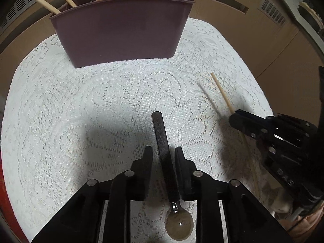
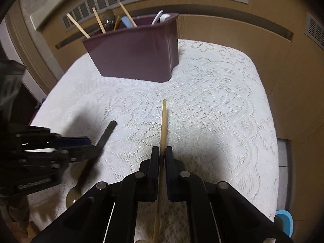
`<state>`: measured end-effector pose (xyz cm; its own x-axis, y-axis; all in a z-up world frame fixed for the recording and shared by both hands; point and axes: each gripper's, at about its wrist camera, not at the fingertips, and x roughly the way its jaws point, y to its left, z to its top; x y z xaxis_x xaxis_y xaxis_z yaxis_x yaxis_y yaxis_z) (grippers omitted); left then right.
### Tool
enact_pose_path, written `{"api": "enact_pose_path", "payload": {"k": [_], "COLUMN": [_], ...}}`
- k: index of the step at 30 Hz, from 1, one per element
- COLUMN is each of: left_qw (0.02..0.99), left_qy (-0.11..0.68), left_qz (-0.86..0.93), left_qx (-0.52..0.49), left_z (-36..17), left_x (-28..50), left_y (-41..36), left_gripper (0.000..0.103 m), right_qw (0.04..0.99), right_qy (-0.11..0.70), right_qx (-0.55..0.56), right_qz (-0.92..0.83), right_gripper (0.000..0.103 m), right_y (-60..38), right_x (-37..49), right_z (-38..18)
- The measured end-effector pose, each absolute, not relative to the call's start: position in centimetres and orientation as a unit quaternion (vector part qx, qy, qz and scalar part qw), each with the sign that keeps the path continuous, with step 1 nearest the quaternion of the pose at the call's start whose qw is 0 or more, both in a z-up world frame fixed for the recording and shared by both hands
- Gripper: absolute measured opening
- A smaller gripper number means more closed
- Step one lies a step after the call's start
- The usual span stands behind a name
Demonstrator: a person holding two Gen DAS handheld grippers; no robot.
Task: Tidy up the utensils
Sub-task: 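Grasp the dark-handled metal spoon by its handle with the left tool while the right holds the chopstick, then lift the spoon with the left tool while the right tool lifts the chopstick toward the holder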
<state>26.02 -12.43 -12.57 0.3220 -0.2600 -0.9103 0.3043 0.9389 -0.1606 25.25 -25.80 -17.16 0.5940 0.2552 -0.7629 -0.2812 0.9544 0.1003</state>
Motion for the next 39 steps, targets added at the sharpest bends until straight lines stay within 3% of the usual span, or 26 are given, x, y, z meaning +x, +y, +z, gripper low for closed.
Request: {"api": "enact_pose_path", "payload": {"k": [7,10,24,35,39], "left_qw": [0.817,0.830,0.882,0.897,0.898], "left_qy": [0.544,0.521,0.424,0.393,0.391], "left_qz": [-0.182,-0.184,-0.204,-0.200,-0.198], "left_qx": [0.055,0.075,-0.023,-0.035,-0.046], "left_z": [-13.2,-13.2,-6.8,-5.5,-5.5], "left_x": [27.6,27.0,21.1,20.3,20.3], "left_y": [-13.9,-13.9,-7.5,-5.4,-4.7], "left_gripper": [0.027,0.016,0.012,0.012,0.012], "right_qw": [0.897,0.900,0.916,0.883,0.883], "right_qy": [0.412,0.406,0.367,0.455,0.451], "right_qx": [0.005,0.017,0.001,-0.031,-0.068], "right_qz": [0.156,0.156,0.163,0.112,0.107], "right_gripper": [0.007,0.007,0.007,0.014,0.007], "right_y": [-26.7,-27.2,-26.2,-25.8,-24.7], "right_x": [24.4,24.2,21.8,27.6,27.3], "right_z": [-16.6,-16.1,-12.3,-18.5,-18.3]}}
